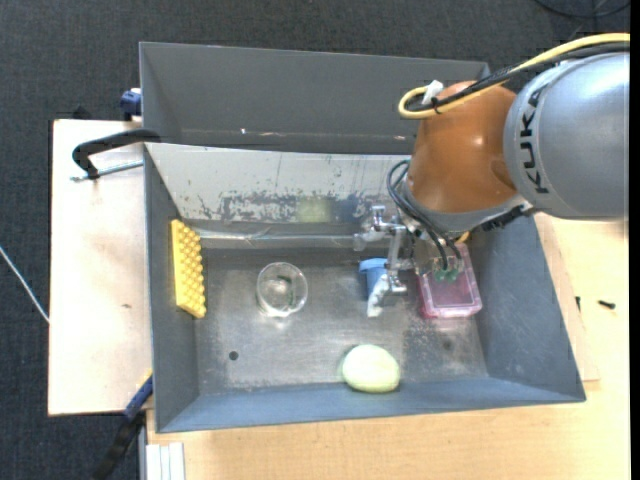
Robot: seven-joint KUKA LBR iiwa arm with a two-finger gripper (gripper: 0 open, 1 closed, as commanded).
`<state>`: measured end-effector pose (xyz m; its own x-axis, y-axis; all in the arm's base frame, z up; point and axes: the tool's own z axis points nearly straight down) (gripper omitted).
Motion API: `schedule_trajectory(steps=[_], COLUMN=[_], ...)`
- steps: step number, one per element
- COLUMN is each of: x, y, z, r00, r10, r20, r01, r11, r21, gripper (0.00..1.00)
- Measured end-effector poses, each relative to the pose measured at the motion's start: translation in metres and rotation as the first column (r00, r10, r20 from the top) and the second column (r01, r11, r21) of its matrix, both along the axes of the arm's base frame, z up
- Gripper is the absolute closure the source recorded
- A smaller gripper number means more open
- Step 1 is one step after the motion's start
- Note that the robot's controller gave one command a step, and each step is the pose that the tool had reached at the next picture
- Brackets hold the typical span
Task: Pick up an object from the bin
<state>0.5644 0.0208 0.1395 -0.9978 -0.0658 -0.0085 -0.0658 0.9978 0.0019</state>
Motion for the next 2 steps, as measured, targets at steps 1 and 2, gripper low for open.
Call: schedule_trajectory(steps=[1, 2], x=[-0.0261, -0.026], y=[-0.0326, -0.0326], z=[-0.0503, -0.0503], r00=[0.864, 0.864], r10=[-0.504, -0.504], r20=[0.009, 0.009], r01=[0.504, 0.504], r11=[0.864, 0.864], r21=[0.018, 0.018], gripper=[1.0, 1.0])
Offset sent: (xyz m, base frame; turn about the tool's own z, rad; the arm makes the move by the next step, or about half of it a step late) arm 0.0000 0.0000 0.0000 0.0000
